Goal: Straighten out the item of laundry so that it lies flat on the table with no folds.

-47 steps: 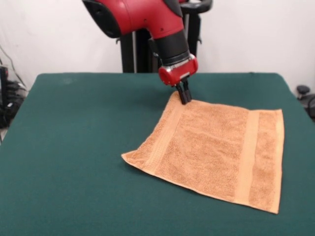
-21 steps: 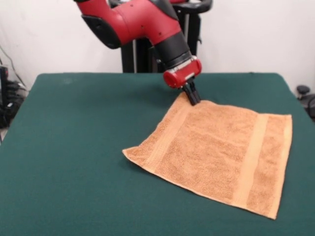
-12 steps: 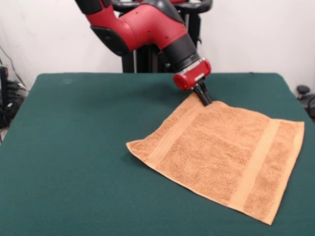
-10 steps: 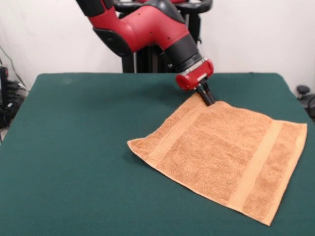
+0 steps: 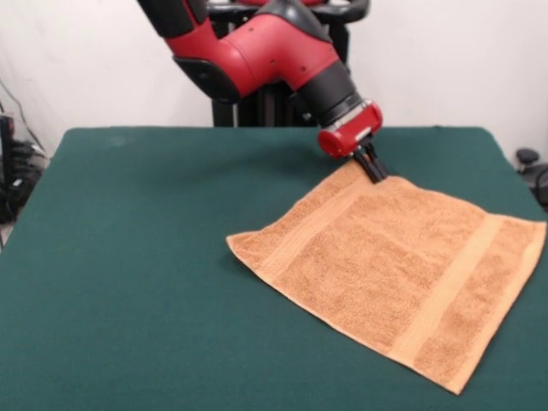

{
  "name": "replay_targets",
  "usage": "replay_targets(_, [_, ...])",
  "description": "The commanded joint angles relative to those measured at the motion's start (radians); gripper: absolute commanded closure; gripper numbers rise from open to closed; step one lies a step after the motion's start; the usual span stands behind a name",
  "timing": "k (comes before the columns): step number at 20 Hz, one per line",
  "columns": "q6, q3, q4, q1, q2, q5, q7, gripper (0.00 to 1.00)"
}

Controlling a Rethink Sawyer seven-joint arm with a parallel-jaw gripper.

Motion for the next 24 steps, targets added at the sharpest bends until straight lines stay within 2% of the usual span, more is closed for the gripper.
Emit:
replay_targets(1, [0.089, 0.108, -0.171, 0.075, 0.09, -0.011, 0.179, 1.0])
replay_targets(10, [-0.04, 0.098, -0.197, 0.09, 0.128, -0.01, 0.167, 1.0])
replay_targets(24, [-0.235, 0.078, -0.206, 0.134, 0.149, 0.053, 0.133, 1.0])
